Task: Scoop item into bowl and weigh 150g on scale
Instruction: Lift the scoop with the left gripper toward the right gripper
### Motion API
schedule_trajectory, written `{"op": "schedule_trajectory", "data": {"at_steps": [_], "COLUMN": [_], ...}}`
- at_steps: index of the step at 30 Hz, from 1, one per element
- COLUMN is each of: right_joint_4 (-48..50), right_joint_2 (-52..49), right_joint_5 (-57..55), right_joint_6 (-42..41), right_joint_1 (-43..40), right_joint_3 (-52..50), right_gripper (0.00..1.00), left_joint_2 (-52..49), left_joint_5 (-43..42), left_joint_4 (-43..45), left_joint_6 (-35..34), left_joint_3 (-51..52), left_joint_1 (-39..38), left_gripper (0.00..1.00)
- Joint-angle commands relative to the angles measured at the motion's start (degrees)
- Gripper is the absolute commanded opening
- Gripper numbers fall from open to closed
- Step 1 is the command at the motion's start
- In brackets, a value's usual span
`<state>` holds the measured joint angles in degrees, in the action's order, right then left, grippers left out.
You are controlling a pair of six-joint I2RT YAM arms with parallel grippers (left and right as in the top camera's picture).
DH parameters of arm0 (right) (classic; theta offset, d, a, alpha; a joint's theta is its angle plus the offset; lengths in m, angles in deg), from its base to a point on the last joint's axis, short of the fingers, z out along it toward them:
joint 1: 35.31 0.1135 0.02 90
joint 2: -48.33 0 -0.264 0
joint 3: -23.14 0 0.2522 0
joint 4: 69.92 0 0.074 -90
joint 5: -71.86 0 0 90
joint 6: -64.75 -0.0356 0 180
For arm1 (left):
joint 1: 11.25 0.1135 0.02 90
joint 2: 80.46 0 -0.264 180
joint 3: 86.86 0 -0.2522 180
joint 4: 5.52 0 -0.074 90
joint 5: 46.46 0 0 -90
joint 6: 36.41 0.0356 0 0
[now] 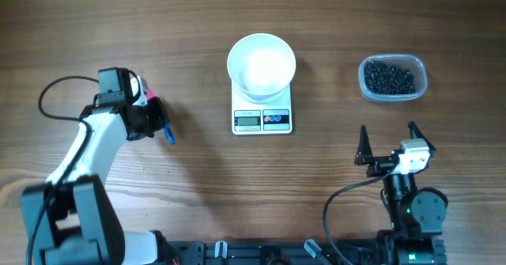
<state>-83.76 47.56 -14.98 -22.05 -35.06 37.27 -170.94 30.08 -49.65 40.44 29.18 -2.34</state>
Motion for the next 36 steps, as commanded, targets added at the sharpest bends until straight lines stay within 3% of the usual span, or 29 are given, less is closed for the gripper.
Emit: {"op": "schedule_trajectory", "data": {"at_steps": [1,5,7,11,16,18,25,29,36], "right_joint_4": [0.1,0.1,0.1,0.1,0.1,0.1,0.1,0.1,0.1], "right_joint_2": [0.3,0.3,0.3,0.3,0.3,0.3,0.3,0.3,0.3], "right_joint_5": [-0.2,-0.2,-0.2,-0.2,-0.2,-0.2,-0.2,-0.2,-0.2], "right_joint_6": [-0.6,-0.6,-0.6,-0.6,-0.6,-0.6,-0.6,-0.6,-0.6], "right_joint_1": [0.2,0.2,0.2,0.2,0.2,0.2,0.2,0.2,0.2], "right_joint_3": [-0.1,-0.1,-0.1,-0.1,-0.1,-0.1,-0.1,-0.1,-0.1], "right_gripper": [1.00,1.00,1.00,1.00,1.00,1.00,1.00,1.00,1.00], "left_joint_2": [5.4,14.2,21.5,34.3,46.6,50.2,52.9,52.9,51.5], "left_joint_5": [-1.7,-10.9,-20.8,-39.3,-43.8,-47.8,-48.7,-47.4,-30.5], "left_joint_4": [0.2,0.2,-0.2,-3.7,-4.2,-4.2,-5.6,-5.6,-5.6], "left_joint_6": [-3.8,-8.2,-12.6,-14.0,-28.6,-29.3,-29.0,-27.6,-27.9], "left_joint_3": [0.0,0.0,0.0,0.0,0.0,0.0,0.0,0.0,0.0], "left_joint_1": [0.3,0.3,0.3,0.2,0.2,0.2,-0.2,-4.3,-19.8], "left_gripper": [0.04,0.04,0.04,0.04,0.04,0.04,0.04,0.04,0.04]}}
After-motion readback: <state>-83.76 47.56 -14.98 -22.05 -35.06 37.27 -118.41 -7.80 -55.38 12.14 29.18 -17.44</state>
